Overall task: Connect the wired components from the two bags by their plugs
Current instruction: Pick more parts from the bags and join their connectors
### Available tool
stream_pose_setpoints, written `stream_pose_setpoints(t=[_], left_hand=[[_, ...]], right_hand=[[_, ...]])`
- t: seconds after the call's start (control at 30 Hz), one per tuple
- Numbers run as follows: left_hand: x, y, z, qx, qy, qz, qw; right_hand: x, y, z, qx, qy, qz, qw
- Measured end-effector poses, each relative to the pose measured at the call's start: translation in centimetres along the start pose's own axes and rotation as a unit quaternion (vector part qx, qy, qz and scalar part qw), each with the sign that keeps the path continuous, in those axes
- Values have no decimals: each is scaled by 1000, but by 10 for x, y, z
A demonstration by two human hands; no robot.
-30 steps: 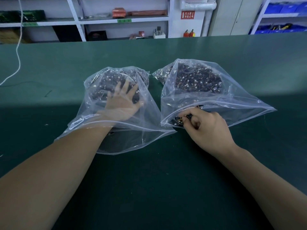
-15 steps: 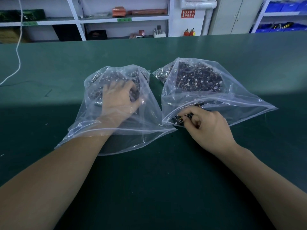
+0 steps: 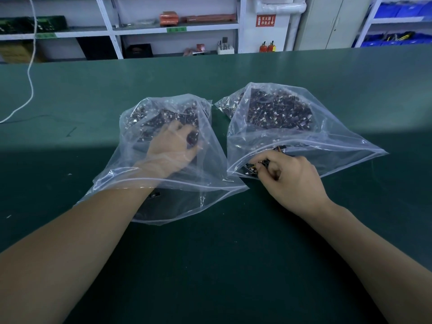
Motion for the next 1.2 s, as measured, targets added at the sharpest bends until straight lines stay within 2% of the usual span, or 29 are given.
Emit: stream_pose_setpoints(t=[0.27,0.47,0.57,0.67,0.8,1.03,1.2], left_hand=[[12,12,59,-50,-13,23,998],[12,21,110,15,-55,54,997],[9,25,133,38,-101,76,991],[1,31,143,23,-146,117,982],[-4,38,146,-2,-165,140,976],[6,44,147,30,-190,140,971],[12,46,151,66,-227,127,963]], right_hand=[[-3,1,0,-6,-1,-5,1000],[-8,4,3,-4,6,-6,1000],[-14,5,7,5,18,-11,1000],[-25,5,12,-4,53,-24,998],[-37,4,18,-16,91,-48,995],[-37,12,19,25,88,-96,991],[-44,7,22,12,108,-102,989]])
Point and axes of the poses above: each hand's wrist, its own z-axis away from the middle knuckle, its own y-axis out of the back of the hand, x = y × z, the point moved 2 cm from there along -z, towards the middle knuckle, and after that the axes turned 4 degrees about -y, right-handed, at the moved point
